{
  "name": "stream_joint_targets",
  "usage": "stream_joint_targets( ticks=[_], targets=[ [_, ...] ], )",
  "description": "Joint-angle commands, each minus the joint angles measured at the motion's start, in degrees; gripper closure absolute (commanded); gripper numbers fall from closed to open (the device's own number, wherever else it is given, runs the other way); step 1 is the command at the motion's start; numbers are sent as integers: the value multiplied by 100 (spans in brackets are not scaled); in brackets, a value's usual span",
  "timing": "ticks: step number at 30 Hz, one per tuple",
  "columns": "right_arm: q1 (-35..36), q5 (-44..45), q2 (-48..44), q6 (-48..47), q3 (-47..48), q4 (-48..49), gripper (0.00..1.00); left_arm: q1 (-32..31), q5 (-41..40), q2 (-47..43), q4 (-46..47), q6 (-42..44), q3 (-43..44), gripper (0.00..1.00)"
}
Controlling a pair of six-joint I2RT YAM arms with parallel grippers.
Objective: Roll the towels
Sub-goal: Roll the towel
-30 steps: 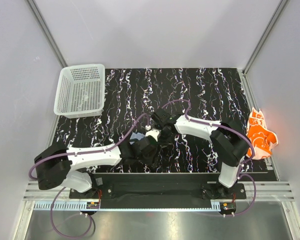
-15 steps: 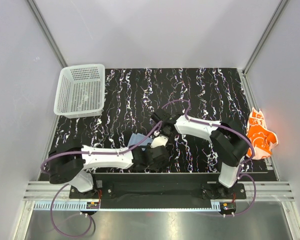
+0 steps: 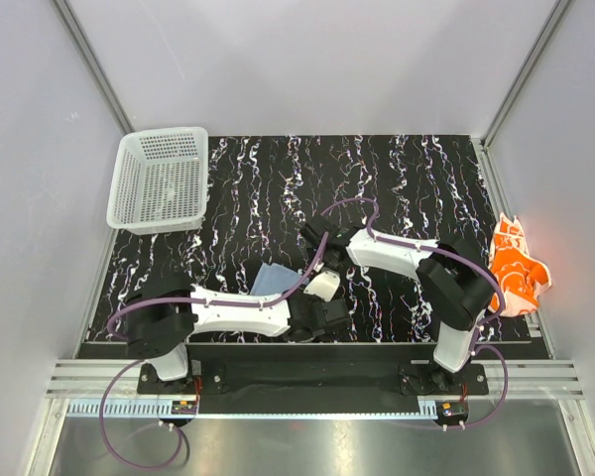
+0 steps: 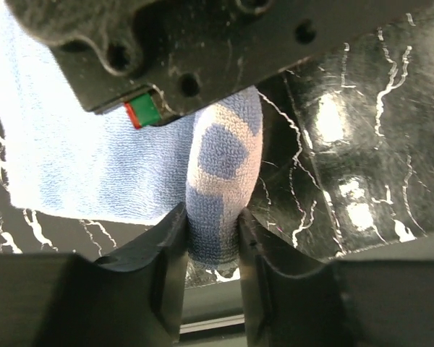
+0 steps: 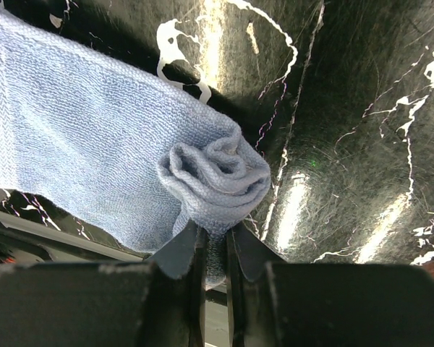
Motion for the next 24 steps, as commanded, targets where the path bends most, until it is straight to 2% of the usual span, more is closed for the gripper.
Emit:
stream_joint_targets(
  ticks=[1, 5, 10, 14, 18, 19, 21, 24],
  targets=[
    [98, -119, -100, 8, -44, 42, 100, -136, -522, 219, -114, 168, 357, 68],
    [98, -119, -108, 8, -71, 60, 100, -171, -470, 263, -9, 159, 340, 79],
    [98, -58, -161, -44, -132, 7, 96, -163, -66, -122, 578, 290, -72, 100],
    [90, 30, -161, -71, -159, -107, 86, -154, 478, -519, 1107, 291, -459, 100],
    [46, 188, -135, -193, -71, -282, 69, -66, 910, -879, 1529, 186, -837, 100],
    [-76, 336, -161, -263, 42, -431, 65, -5, 1180, -1028, 1982, 20, -1142, 100],
    [-226, 355, -222, -325, 70, -511, 63, 65, 1375, -1116, 2108, -25, -1372, 100],
    [-612, 364, -398, -439, 184, -617, 54, 162, 1639, -1248, 2522, -218, -1663, 100]
  ],
)
